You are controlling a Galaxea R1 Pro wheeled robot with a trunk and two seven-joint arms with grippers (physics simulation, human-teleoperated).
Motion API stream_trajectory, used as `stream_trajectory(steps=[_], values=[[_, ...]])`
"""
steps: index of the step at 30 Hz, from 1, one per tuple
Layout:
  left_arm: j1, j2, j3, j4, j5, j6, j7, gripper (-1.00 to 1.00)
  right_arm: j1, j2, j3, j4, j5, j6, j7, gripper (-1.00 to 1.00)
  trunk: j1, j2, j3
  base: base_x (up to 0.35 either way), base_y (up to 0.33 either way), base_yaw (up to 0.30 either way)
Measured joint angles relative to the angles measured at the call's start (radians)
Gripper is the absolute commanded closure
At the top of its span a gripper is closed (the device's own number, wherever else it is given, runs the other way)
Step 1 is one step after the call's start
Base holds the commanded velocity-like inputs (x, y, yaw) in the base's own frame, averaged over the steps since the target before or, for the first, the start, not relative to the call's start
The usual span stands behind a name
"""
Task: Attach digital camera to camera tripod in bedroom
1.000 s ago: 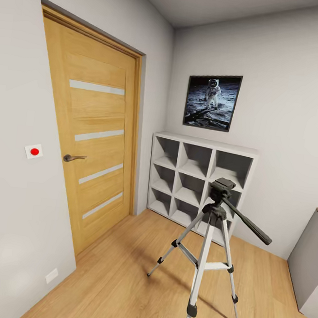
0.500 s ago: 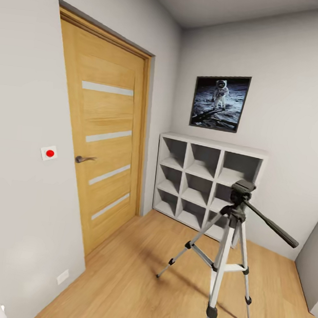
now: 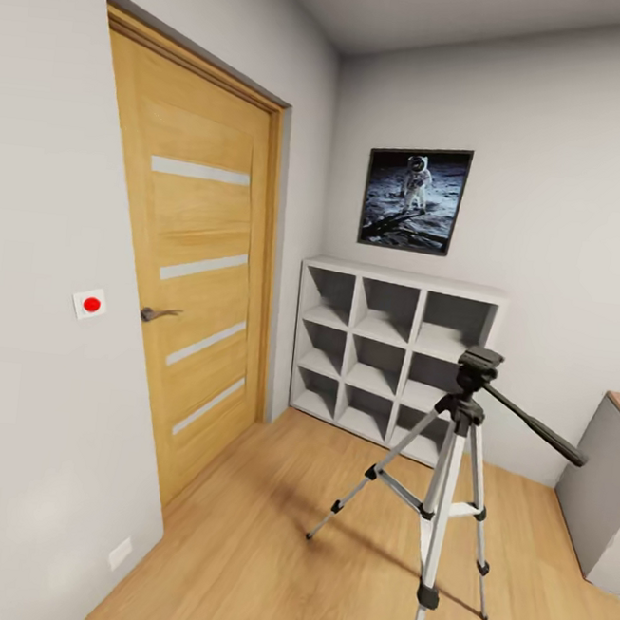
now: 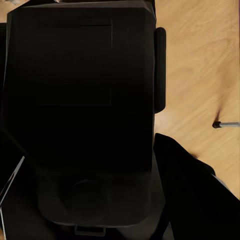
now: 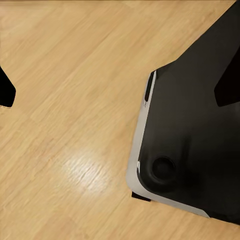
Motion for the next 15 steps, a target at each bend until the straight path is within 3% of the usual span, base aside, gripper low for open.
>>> stream_trajectory(steps=[15], values=[[0.0, 0.001, 0.0, 0.0, 0.001, 0.0, 0.0, 1.0, 0.0, 0.0, 0.0, 0.0, 0.0, 0.0, 0.0, -1.0, 0.0, 0.0, 0.0, 0.0, 0.002, -0.247]])
